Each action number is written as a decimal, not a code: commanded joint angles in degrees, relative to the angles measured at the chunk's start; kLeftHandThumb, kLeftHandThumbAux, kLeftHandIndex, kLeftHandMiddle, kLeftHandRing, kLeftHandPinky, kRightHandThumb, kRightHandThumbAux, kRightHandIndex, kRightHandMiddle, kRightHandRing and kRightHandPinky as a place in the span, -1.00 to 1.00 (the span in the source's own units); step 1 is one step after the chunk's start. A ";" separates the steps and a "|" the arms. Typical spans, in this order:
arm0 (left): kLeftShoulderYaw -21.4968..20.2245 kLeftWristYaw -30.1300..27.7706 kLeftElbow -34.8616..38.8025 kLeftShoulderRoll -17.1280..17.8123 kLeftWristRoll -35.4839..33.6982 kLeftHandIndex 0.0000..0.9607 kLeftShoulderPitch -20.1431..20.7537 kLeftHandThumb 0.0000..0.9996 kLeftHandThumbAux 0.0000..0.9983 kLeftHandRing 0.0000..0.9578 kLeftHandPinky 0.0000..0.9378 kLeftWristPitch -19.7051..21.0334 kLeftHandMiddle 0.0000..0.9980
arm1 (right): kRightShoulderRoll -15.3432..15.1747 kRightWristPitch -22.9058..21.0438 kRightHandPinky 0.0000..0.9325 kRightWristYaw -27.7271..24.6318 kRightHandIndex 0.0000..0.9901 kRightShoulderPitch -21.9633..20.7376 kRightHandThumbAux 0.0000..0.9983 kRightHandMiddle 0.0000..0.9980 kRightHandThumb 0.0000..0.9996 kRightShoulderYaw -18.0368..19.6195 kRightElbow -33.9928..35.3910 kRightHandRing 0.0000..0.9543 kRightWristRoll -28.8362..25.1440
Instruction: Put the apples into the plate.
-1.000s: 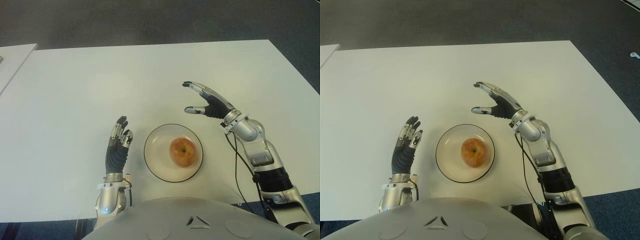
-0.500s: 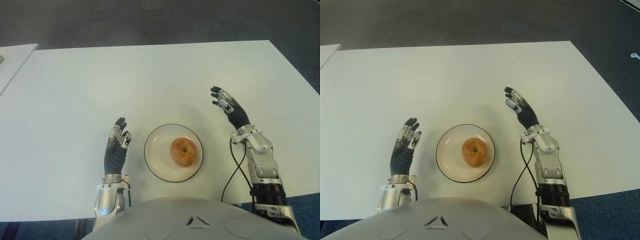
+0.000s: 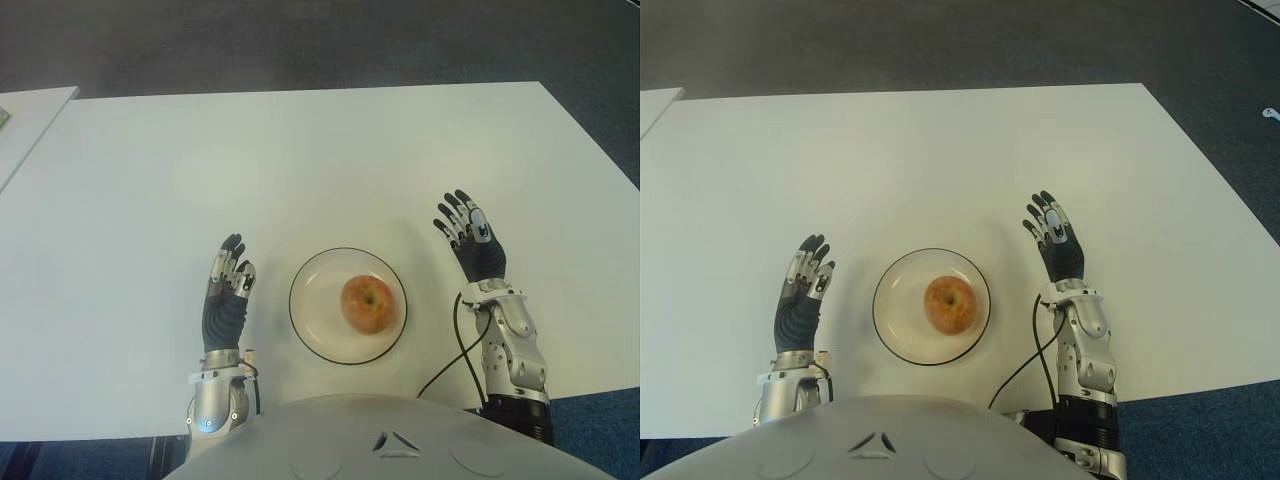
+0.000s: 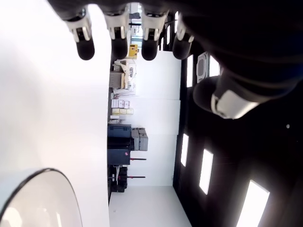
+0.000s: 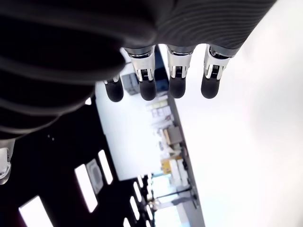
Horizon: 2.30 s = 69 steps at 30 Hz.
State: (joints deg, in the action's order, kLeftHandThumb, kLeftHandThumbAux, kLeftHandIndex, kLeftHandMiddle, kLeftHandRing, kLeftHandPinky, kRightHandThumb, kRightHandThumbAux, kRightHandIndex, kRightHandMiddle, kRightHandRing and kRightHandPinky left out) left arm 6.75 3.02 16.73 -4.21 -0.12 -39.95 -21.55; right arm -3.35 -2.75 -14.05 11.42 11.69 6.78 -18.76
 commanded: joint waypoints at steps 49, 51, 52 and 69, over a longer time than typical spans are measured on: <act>7.53 8.54 -9.02 -3.89 0.53 -1.00 3.68 -0.90 0.02 -1.00 -1.00 1.06 -1.00 | 5.79 20.71 -0.80 2.30 -0.78 4.99 0.17 -0.80 -0.60 -8.60 -16.66 -0.86 7.60; 7.68 8.82 -9.39 -4.39 0.55 -1.00 4.22 -0.91 0.02 -1.00 -1.00 0.50 -1.00 | 5.60 20.63 -0.80 1.96 -0.78 4.40 0.18 -0.80 -0.59 -8.36 -17.26 -0.86 7.12; 7.68 8.84 -9.69 -4.54 0.45 -1.00 4.43 -0.91 0.03 -1.00 -1.00 0.15 -1.00 | 5.51 20.58 -0.80 1.78 -0.78 4.09 0.18 -0.80 -0.59 -8.22 -17.56 -0.86 6.85; 8.63 5.78 -10.97 -3.55 -3.91 -1.00 4.48 -0.79 0.05 -1.00 -1.00 -3.26 -1.00 | 3.75 20.38 -0.89 -0.54 -0.83 -3.89 0.17 -0.77 -0.60 -6.87 -24.65 -0.87 5.97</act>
State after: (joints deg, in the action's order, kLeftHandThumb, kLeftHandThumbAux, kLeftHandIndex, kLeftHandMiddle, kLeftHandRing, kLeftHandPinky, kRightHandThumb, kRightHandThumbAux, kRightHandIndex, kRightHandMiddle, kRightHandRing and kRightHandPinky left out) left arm 12.51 10.50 6.67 -5.12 -3.31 -34.45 -22.89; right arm 0.66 18.90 -14.35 7.27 4.78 -14.69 -13.21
